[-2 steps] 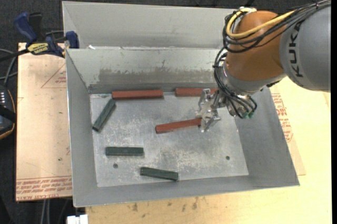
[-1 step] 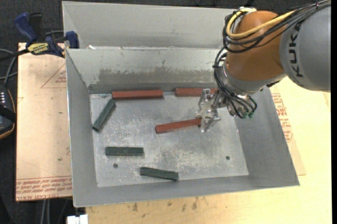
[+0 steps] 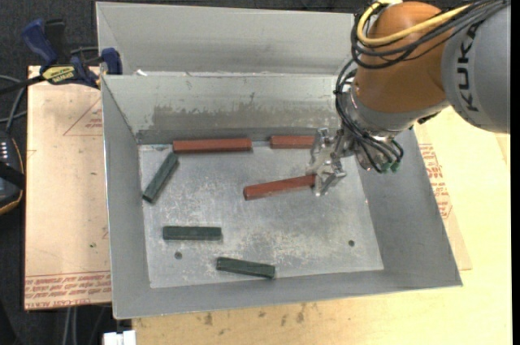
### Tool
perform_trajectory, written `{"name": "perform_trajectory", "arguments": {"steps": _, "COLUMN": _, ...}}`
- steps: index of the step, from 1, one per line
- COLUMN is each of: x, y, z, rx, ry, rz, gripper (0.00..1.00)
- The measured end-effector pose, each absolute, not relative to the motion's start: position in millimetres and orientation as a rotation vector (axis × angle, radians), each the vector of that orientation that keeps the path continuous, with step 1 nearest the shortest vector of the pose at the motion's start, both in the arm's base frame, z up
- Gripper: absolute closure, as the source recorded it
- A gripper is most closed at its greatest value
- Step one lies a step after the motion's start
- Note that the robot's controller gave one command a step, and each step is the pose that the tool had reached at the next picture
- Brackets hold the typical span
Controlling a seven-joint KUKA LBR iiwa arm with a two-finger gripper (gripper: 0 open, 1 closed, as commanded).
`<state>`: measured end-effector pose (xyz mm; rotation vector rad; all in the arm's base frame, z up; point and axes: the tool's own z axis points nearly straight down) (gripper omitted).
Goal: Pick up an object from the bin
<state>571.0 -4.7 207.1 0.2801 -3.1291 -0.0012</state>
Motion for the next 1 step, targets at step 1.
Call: {"name": "perform_trajectory", "arguments": {"steps": 1, "x": 571.7, "y": -5.1, "z": 215.7, "rx": 0.288, "ry": -3.128, "rz": -0.001, "gripper": 1.00}}
